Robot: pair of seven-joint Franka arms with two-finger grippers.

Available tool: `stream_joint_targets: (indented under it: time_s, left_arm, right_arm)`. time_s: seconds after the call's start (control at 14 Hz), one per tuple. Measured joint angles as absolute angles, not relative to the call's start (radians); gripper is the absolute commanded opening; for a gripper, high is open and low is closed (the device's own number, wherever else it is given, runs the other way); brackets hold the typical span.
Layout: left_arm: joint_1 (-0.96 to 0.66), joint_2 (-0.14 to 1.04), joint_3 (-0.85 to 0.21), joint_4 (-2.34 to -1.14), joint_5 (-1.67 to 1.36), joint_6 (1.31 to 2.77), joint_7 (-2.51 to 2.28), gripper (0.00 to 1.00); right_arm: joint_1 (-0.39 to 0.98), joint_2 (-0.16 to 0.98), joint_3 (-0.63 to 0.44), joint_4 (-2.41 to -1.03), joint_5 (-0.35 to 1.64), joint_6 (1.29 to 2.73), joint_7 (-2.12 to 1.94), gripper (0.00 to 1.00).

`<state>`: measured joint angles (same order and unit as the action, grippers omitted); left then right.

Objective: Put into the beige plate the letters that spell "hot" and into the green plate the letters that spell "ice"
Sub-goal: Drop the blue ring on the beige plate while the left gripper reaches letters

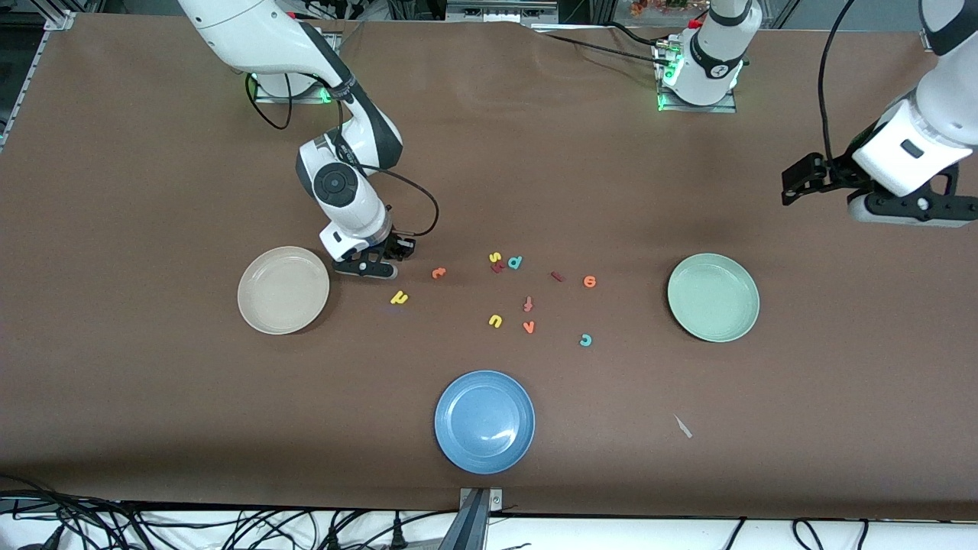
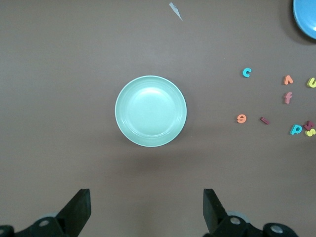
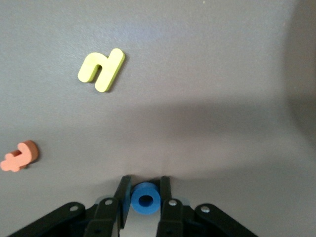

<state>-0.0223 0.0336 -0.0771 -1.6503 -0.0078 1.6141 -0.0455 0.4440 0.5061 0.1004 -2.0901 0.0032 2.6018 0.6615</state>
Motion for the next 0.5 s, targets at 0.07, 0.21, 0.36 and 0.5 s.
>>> stream_joint_targets:
  time_s: [0.07,0.21,0.36,0.5]
  left_arm:
    - [-0.032,0.052,-0.078,-1.651,-0.008,1.617,-0.045,1.00]
    - [-0.059,0.102,-0.084,-1.652,-0.008,1.645,-0.045,1.00]
    - [-0.103,0.175,-0.089,-1.654,-0.009,1.738,-0.046,1.00]
    - [-0.156,0.258,-0.093,-1.654,-0.009,1.837,-0.049,1.00]
  right_arm:
    - [0.444,0.509,0.100,-2.090,0.003,2.601,0.661,0.21]
    - [0.444,0.511,0.100,-2.069,0.003,2.561,0.661,0.21]
    - [0.443,0.512,0.098,-2.006,0.003,2.447,0.652,0.21]
    - [0.440,0.506,0.074,-1.918,0.002,2.304,0.599,0.21]
